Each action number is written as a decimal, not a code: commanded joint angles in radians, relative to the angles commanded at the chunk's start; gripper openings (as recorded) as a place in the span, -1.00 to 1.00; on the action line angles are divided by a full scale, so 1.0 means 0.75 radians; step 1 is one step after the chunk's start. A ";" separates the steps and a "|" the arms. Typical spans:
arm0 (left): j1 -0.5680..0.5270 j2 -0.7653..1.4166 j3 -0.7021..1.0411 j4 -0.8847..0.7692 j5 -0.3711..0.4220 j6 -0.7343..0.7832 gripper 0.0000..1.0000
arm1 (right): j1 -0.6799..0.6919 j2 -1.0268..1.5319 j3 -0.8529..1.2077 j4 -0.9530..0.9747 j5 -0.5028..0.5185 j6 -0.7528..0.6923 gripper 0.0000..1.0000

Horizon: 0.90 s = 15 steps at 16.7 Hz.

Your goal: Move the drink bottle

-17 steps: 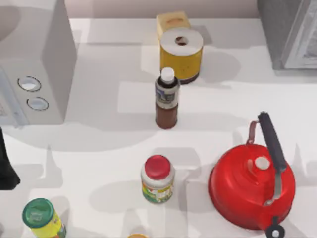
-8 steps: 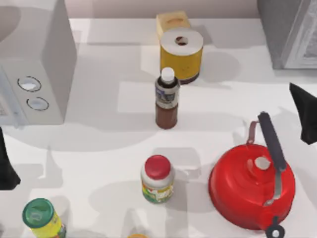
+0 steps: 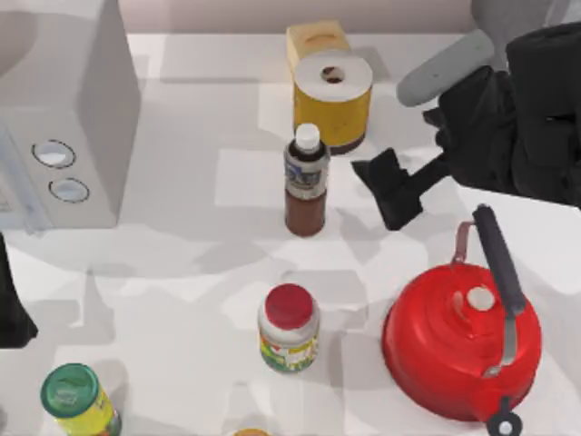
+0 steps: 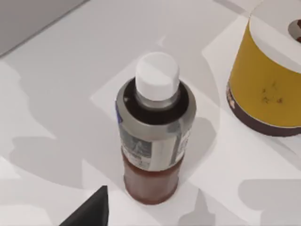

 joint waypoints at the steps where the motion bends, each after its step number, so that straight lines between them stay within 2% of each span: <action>1: 0.000 0.000 0.000 0.000 0.000 0.000 1.00 | 0.023 0.078 0.045 -0.003 -0.004 -0.007 1.00; 5: 0.000 0.000 0.000 0.000 0.000 0.000 1.00 | 0.066 0.259 0.134 -0.018 -0.012 -0.013 1.00; 11: 0.000 0.000 0.000 0.000 0.000 0.000 1.00 | 0.062 0.271 0.134 -0.018 -0.011 -0.011 1.00; 15: 0.000 0.000 0.000 0.000 0.000 0.000 1.00 | 0.086 0.404 0.226 0.027 0.003 0.001 1.00</action>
